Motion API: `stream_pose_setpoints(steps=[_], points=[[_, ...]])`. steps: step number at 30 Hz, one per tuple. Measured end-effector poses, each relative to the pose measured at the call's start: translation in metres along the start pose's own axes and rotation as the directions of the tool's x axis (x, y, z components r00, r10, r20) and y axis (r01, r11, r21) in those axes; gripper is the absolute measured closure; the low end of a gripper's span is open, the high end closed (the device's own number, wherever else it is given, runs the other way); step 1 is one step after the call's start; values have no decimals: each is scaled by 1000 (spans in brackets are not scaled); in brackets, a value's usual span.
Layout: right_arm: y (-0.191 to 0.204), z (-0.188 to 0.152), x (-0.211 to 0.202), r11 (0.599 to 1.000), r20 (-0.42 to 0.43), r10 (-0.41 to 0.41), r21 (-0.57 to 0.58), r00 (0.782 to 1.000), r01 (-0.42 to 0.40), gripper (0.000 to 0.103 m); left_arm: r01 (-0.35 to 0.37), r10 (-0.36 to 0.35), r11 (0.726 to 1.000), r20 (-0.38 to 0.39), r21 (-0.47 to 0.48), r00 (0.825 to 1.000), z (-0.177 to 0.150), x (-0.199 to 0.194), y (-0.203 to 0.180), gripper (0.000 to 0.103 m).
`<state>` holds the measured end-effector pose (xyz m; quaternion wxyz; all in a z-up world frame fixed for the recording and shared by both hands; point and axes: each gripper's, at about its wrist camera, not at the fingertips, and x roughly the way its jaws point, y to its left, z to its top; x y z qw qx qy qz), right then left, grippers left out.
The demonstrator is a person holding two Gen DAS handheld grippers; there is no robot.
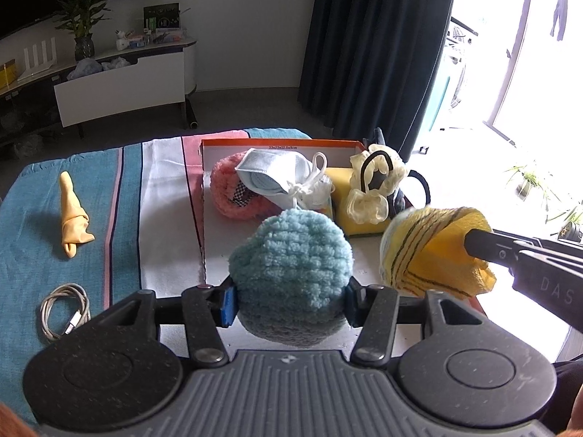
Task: Organize soft objects
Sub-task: 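Carry the blue hat and yellow striped knit over the white box with both grippers, then lower the blue hat and yellow striped knit into the box and open both grippers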
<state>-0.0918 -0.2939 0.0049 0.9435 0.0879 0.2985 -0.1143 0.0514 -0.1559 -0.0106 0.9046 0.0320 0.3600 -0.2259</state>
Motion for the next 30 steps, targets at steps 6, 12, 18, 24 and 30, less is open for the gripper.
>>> stream_pose_setpoints(steps=[6,12,18,24,30], points=[[1,0,5,1000,-6,4,3,1000,-4,96,5,-5,1000,-11,-3,1000,0,6,0,49],[-4,1,5,1000,11,2,23,1000,-2,78,14,-14,1000,-24,-4,1000,0,11,0,47],[-4,2,4,1000,23,-5,25,1000,5,77,64,-64,998,-39,7,997,-3,14,-5,24],[1,6,2,1000,32,10,16,999,-10,77,78,-78,997,-27,4,997,-2,8,-6,17],[15,8,-1,999,35,38,-8,999,-38,76,41,-41,999,-2,-23,999,5,-3,6,16]])
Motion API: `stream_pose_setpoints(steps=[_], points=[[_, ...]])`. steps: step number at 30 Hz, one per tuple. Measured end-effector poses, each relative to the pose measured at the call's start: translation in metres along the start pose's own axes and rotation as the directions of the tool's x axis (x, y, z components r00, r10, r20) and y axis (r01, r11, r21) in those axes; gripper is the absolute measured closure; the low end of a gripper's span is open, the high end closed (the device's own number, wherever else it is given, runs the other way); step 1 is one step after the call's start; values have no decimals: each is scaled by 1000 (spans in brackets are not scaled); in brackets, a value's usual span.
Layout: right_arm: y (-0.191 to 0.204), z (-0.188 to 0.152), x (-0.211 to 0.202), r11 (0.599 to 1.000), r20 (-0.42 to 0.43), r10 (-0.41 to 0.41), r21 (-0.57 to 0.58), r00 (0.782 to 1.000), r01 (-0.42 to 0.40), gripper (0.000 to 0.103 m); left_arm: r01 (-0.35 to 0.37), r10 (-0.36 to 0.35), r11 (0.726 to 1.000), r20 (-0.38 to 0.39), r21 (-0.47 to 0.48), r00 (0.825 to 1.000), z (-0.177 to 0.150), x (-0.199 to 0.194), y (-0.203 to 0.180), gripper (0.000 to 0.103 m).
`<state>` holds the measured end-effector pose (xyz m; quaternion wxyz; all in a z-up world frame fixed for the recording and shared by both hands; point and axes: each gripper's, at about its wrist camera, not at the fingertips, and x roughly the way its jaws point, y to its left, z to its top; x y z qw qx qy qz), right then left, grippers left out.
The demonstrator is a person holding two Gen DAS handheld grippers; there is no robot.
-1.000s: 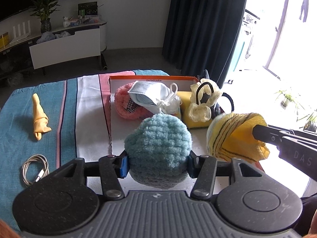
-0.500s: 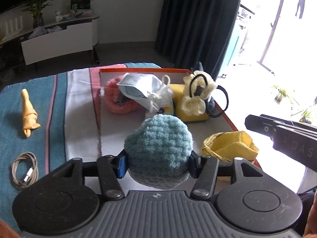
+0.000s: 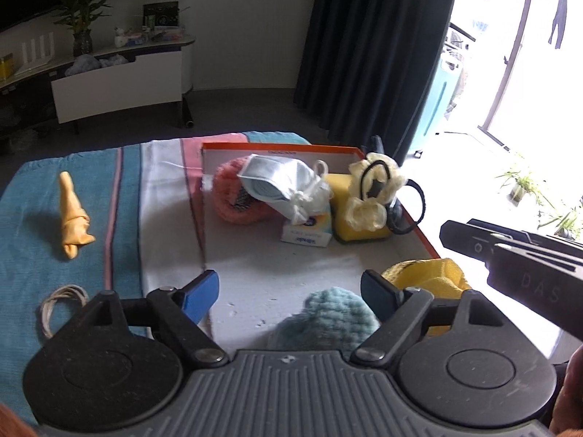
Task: Organize soft objects
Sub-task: 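Lower the blue hat and yellow striped knit into the box and open both grippers, then move the right gripper to the white cable while the left approaches the yellow cloth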
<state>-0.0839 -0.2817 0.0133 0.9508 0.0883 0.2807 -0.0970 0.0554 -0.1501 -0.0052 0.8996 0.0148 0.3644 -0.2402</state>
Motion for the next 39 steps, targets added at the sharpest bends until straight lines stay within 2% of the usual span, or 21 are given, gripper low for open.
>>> stream_pose_setpoints(steps=[12,39], points=[[46,1,5,994,-21,84,-69,996,-85,73,-102,102,994,13,-50,995,3,-21,36,16],[114,4,25,968,-86,195,-145,977,-206,72,-208,213,967,15,-150,977,-1,-48,99,16]])
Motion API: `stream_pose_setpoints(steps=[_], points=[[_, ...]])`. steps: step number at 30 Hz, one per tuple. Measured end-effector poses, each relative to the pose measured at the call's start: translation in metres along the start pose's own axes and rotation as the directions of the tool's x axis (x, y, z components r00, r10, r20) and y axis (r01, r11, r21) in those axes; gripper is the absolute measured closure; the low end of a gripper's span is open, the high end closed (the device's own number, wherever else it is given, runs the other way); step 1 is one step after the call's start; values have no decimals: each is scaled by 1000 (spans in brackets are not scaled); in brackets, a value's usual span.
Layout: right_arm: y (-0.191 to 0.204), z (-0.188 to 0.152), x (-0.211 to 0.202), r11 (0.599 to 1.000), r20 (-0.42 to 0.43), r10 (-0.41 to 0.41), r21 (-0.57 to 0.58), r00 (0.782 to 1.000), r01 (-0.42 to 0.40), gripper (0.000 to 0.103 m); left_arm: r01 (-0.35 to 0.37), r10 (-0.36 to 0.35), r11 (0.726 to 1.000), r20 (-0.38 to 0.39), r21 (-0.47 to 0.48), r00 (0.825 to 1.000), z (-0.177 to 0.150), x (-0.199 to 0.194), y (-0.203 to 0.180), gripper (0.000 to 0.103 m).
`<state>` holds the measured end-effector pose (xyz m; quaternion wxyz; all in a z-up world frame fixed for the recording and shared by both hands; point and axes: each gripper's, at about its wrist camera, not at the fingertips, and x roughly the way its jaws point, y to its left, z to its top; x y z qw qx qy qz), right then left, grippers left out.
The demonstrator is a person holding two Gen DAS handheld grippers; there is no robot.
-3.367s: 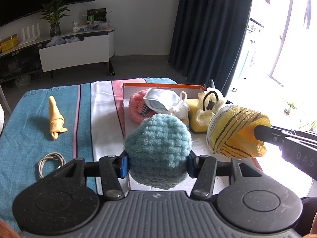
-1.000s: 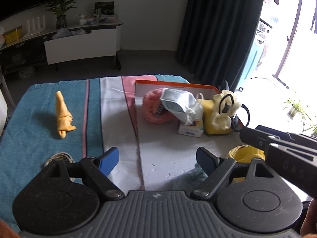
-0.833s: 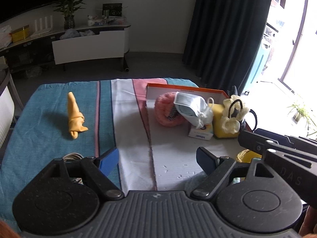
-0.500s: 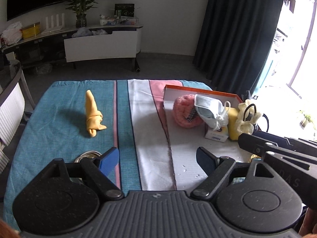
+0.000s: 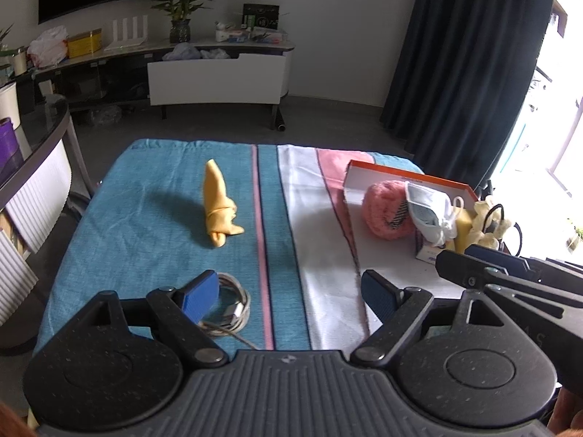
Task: Organize soft objects
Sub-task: 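Move the right gripper to the white cable while the left approaches the yellow cloth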
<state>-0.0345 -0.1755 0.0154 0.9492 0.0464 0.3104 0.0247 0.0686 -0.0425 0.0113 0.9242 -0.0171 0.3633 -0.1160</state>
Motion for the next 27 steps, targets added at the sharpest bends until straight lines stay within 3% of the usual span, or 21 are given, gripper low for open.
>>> stream_pose_setpoints(steps=[8,11,18,20,27], points=[[29,2,14,998,-33,60,-34,998,-61,72,-47,46,999,-33,-24,998,0,-4,28,15],[40,-2,21,995,-46,80,-60,996,-83,65,-64,63,997,-22,-43,998,-1,-6,42,12],[59,-19,43,986,-112,138,-80,984,-147,64,-124,120,985,-37,-118,992,-17,0,84,12],[65,-23,50,982,-125,154,-93,980,-166,51,-140,134,983,-52,-122,990,-19,3,94,12],[90,-33,80,966,-159,208,-124,965,-229,31,-170,166,983,-55,-72,985,-10,11,110,11]])
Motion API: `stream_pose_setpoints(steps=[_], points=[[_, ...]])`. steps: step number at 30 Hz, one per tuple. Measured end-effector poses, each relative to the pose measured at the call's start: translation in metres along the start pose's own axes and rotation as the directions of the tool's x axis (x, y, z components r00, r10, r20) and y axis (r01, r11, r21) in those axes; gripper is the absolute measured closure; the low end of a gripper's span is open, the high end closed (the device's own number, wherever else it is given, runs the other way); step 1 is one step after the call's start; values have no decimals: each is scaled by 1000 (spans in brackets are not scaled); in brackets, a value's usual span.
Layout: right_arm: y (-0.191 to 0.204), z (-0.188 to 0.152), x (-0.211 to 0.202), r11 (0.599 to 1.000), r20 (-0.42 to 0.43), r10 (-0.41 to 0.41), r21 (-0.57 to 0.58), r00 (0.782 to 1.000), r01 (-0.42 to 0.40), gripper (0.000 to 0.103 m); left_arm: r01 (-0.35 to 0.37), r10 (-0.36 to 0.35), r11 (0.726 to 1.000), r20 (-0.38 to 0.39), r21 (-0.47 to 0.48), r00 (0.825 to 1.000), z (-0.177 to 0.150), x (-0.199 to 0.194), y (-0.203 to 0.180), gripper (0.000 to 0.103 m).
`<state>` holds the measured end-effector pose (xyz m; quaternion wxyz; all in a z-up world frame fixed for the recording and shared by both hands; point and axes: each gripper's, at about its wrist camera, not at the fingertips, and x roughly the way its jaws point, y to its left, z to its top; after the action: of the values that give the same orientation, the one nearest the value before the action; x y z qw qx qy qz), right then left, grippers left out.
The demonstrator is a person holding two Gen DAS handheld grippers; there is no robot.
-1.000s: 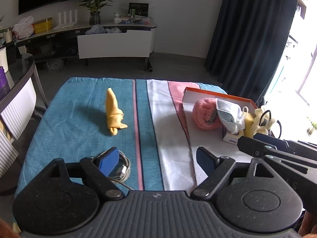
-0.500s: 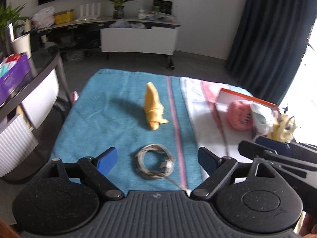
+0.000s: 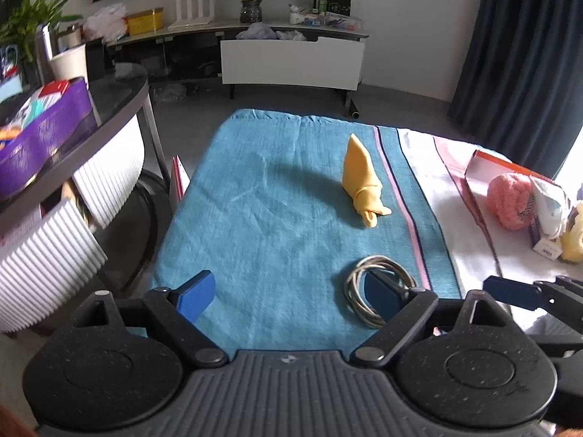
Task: Organize soft objects
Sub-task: 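Move the right gripper to the white cable while the left approaches the yellow cloth, then grasp the white cable with the right gripper while the left grasps the yellow cloth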
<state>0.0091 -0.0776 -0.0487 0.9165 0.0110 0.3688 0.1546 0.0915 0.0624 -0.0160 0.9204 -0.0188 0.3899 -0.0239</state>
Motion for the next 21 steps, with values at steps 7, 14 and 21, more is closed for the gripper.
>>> stream_pose_setpoints(steps=[7,14,21], points=[[17,3,36,998,-43,42,-47,998,-44,21,-8,8,1000,8,-6,1000,5,12,12,11],[26,2,69,997,-87,-11,-80,996,4,20,3,-4,1000,-7,-28,1000,10,29,20,9],[9,1,56,998,-34,-48,-44,998,46,27,54,-54,999,2,-9,999,24,49,9,3]])
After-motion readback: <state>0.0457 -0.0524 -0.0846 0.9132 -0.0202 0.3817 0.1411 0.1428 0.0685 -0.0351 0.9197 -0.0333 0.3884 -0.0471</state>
